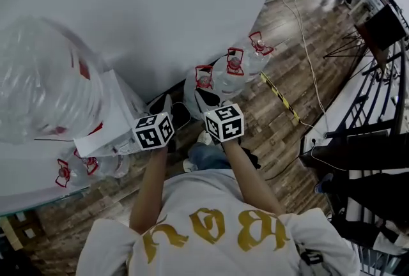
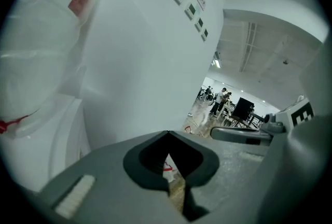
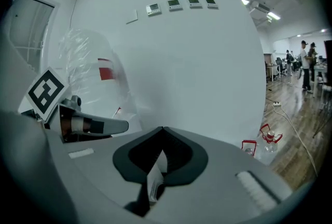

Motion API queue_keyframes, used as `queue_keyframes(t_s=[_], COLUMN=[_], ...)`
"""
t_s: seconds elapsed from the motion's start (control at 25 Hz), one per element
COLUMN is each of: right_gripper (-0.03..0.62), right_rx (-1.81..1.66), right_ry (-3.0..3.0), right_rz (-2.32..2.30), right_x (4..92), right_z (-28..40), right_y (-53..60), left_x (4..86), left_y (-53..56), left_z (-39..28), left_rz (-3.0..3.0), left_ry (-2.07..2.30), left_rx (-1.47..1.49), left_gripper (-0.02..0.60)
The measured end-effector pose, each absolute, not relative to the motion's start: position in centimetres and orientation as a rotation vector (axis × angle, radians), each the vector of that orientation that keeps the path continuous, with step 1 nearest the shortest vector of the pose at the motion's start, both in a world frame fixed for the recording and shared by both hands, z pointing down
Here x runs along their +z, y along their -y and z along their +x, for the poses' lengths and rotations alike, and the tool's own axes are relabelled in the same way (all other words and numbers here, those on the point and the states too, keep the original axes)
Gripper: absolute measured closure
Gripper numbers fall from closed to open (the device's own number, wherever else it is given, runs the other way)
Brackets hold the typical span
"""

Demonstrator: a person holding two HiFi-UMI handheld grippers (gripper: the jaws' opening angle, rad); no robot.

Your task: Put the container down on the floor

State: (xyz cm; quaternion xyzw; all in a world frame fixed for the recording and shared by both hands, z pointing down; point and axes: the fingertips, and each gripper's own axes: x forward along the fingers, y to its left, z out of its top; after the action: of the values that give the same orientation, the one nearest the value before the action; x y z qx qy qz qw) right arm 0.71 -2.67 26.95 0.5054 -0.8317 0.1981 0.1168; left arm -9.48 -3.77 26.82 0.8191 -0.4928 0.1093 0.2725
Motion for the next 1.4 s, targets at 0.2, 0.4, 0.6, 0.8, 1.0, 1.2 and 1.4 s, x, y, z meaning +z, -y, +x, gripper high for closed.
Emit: queue_keyframes(t_s=[0.2,0.4,0.6,0.8,1.0,1.2,1.4], right_gripper=[0.566,0.566,0.566,0.566,0.566,0.566,0.566], right_rx=[0.558,0.559,0.575,0.583,0.603,0.653,0.649], right_ry=[2.451,2.458,2.470,2.482,2.511,2.550,2.543], right_rz=[1.478,1.482,1.473,1.453,1.439,1.446,1.453], right_x=[26.1,26.0,26.3,26.4,26.1,25.4,25.4], right_z=[0.5,0.6,0.4,-0.4,-1.1,-1.6,-1.7], right_y=[2.7,2.9,2.7,2.6,2.6,2.4,2.2], left_x=[26.2,25.9,26.0,25.8,25.8,25.9,25.8], left_y=[4.1,4.4,4.3,4.0,3.9,3.6,3.6], left_z=[-10.5,-11.6,-12.0,-12.2,-12.8,-12.4,-12.4], left_rz=[2.219,2.208,2.200,2.202,2.191,2.199,2.201], left_ry=[1.369,1.417,1.437,1.441,1.450,1.431,1.423], left_rx=[0.313,0.316,0.322,0.322,0.310,0.319,0.309], left_gripper=[0.581,0.581,0.581,0.581,0.581,0.581,0.581])
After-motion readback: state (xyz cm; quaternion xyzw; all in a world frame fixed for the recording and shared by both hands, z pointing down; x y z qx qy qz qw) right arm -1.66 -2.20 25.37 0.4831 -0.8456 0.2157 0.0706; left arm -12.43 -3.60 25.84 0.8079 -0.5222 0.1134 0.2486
